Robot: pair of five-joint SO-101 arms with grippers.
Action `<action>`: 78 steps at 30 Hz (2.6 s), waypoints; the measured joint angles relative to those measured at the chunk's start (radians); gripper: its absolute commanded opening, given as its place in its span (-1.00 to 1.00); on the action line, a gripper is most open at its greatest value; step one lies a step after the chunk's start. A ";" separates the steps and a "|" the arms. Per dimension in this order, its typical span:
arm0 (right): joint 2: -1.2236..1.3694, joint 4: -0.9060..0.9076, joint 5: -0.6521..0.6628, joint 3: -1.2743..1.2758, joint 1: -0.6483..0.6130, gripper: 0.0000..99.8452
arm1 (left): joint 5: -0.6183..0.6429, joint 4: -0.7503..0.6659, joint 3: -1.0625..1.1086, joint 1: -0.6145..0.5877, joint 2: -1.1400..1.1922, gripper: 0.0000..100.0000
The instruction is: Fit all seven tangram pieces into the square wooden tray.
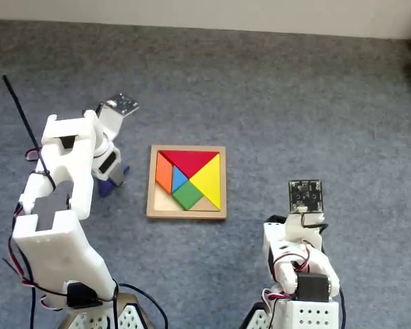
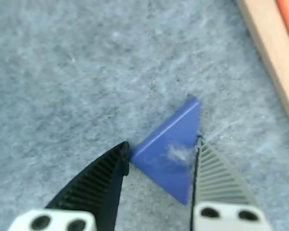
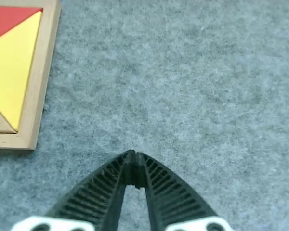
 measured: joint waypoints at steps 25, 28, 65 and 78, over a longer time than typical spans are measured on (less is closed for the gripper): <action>0.000 0.000 0.000 0.000 0.000 -0.98 | 0.531 0.359 -0.018 0.307 -0.247 -0.99; 0.000 0.000 0.000 0.000 0.000 -0.98 | 0.621 0.394 -0.018 0.358 -0.259 -0.99; 0.000 0.000 0.000 0.000 0.000 -0.98 | 1.728 0.371 0.069 0.512 -0.259 -0.60; 0.000 0.000 0.000 0.000 0.000 -0.98 | 1.728 0.353 0.069 0.512 -0.259 -0.36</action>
